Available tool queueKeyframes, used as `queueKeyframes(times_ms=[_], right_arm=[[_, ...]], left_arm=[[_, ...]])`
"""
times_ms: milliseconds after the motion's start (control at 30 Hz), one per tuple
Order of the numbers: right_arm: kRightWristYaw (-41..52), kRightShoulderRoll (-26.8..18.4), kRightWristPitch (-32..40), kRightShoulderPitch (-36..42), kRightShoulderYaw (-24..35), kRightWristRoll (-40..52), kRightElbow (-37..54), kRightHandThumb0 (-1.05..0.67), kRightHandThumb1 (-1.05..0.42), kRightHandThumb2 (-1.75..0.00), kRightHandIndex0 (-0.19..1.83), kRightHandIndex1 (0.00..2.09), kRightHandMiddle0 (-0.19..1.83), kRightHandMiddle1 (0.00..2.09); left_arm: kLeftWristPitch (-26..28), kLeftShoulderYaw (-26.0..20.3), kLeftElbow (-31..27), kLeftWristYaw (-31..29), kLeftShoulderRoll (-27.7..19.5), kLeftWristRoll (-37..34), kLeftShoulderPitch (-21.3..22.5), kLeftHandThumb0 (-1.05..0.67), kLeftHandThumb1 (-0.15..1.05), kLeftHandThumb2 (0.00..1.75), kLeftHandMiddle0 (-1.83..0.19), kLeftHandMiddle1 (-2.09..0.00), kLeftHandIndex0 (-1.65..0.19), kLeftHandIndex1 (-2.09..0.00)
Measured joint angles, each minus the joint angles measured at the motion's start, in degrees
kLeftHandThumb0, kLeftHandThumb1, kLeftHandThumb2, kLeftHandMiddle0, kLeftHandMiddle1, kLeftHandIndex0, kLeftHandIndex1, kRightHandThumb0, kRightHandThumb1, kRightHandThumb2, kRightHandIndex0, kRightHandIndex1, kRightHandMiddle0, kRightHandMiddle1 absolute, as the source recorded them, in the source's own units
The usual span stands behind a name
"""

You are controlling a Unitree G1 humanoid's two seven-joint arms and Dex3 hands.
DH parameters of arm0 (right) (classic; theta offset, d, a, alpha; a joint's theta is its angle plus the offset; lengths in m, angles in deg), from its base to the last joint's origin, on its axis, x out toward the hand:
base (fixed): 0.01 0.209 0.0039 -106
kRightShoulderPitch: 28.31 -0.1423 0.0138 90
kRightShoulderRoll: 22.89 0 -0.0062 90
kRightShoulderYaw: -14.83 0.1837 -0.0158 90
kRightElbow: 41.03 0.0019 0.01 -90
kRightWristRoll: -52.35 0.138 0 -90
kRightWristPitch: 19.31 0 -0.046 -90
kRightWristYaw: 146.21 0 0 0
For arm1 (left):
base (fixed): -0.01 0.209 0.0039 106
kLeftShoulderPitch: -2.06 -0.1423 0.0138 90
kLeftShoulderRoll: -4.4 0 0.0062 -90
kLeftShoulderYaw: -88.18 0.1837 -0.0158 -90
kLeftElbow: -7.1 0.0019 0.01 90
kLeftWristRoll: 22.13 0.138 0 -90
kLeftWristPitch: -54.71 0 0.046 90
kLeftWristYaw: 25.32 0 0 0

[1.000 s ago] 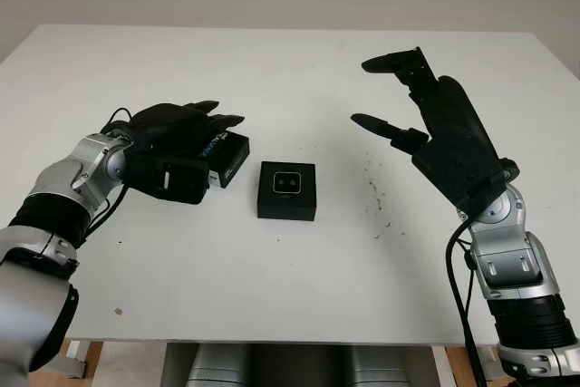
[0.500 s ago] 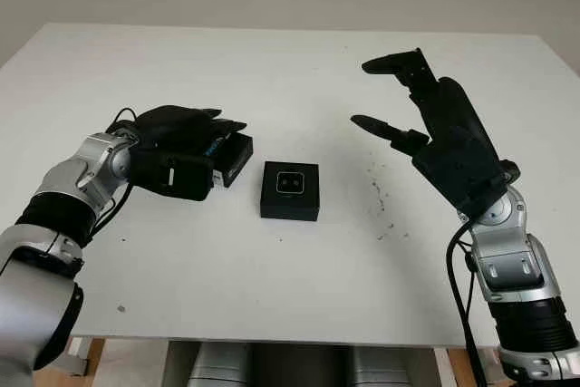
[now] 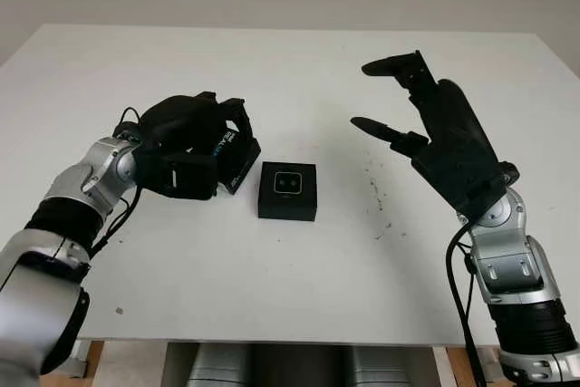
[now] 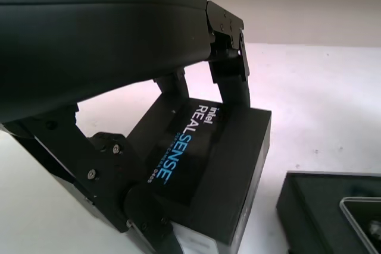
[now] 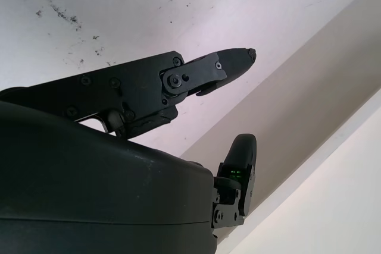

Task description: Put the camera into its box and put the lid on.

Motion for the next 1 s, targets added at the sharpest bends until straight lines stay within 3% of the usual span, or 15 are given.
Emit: queueKeyframes(times_ms=[267, 467, 600, 633, 733, 1000], right_arm=[[0.0, 0.2, 0.0, 0.0, 0.0, 0.1, 0.0, -0.52, -1.04, -0.06, 0.2, 0.04, -0.03, 1.07], [-0.3, 0.7, -0.2, 0.0, 0.0, 0.5, 0.0, -0.5, -1.03, -0.05, 0.2, 0.05, -0.03, 1.07], [-2.1, 2.7, -0.9, 0.1, 0.0, 1.5, 0.0, -0.49, -1.04, -0.06, 0.17, 0.03, -0.15, 0.82], [-2.4, 3.2, -0.8, 0.1, 0.0, 1.6, 0.0, -0.51, -1.05, -0.08, 0.11, 0.02, -0.16, 0.62], [-2.5, 4.5, 0.3, 0.0, -0.2, 2.0, 0.0, -0.52, -1.05, -0.13, -0.02, 0.01, -0.16, 0.25], [-2.9, 5.9, 1.2, 0.1, -0.7, 2.1, 0.0, -0.57, -1.05, -0.19, -0.14, 0.0, -0.18, 0.09]], left_arm=[[19.9, -6.0, -12.1, -6.2, 3.4, -7.6, -3.2, -0.09, 0.93, 0.05, -0.3, -1.57, -0.21, -1.63], [30.9, -6.4, -16.6, -11.8, 3.3, -6.8, -2.6, -0.17, 0.9, 0.05, -0.42, -1.42, -0.28, -1.48], [39.0, -6.3, -20.3, -18.2, 3.1, -6.6, -1.0, -0.21, 0.9, 0.05, -0.57, -1.5, -0.41, -1.35], [40.7, -6.1, -21.5, -19.7, 3.1, -6.3, -0.5, -0.22, 0.9, 0.06, -0.59, -1.48, -0.43, -1.33], [44.7, -4.4, -25.2, -23.8, 2.6, -4.6, 1.1, -0.23, 0.9, 0.05, -0.61, -1.46, -0.46, -1.29], [48.7, -1.9, -29.1, -29.9, 2.0, -3.0, 2.6, -0.24, 0.9, 0.05, -0.63, -1.43, -0.5, -1.27]])
